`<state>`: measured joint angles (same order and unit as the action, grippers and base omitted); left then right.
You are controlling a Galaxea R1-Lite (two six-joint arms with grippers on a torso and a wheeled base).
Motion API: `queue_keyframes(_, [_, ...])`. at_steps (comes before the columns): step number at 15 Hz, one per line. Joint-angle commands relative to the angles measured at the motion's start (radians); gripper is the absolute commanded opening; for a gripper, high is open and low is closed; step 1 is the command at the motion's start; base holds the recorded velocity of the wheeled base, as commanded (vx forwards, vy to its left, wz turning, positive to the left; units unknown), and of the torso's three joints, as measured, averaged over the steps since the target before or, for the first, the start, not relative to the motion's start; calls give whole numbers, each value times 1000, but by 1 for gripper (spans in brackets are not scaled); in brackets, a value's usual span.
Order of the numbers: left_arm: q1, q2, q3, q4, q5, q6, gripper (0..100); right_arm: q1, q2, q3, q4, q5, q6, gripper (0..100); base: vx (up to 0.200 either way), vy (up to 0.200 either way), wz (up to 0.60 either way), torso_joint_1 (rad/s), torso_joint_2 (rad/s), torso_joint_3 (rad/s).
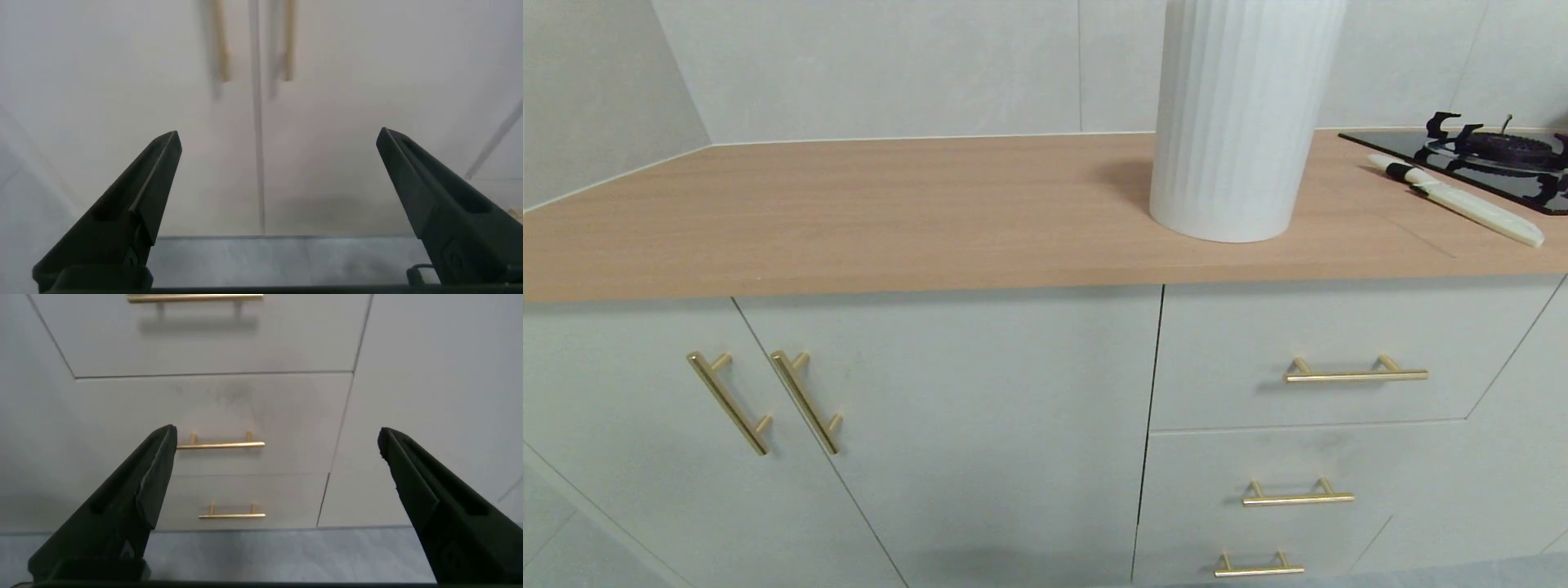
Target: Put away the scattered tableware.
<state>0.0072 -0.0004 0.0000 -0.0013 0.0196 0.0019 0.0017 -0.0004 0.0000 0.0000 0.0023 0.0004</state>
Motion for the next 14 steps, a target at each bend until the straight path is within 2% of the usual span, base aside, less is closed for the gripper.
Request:
queue_keyframes(1, [0,0,0,-2,0,0,100,0,2,0,0,1,1,100,0,0,0,0,0,0])
queue_keyframes(10, [0,0,0,0,0,1,100,0,0,0,0,-1,1,100,0,0,0,0,0,0])
queue_keyframes(14, [0,0,0,0,0,1,100,0,2,0,0,-1,1,100,0,-200,0,1,0,1])
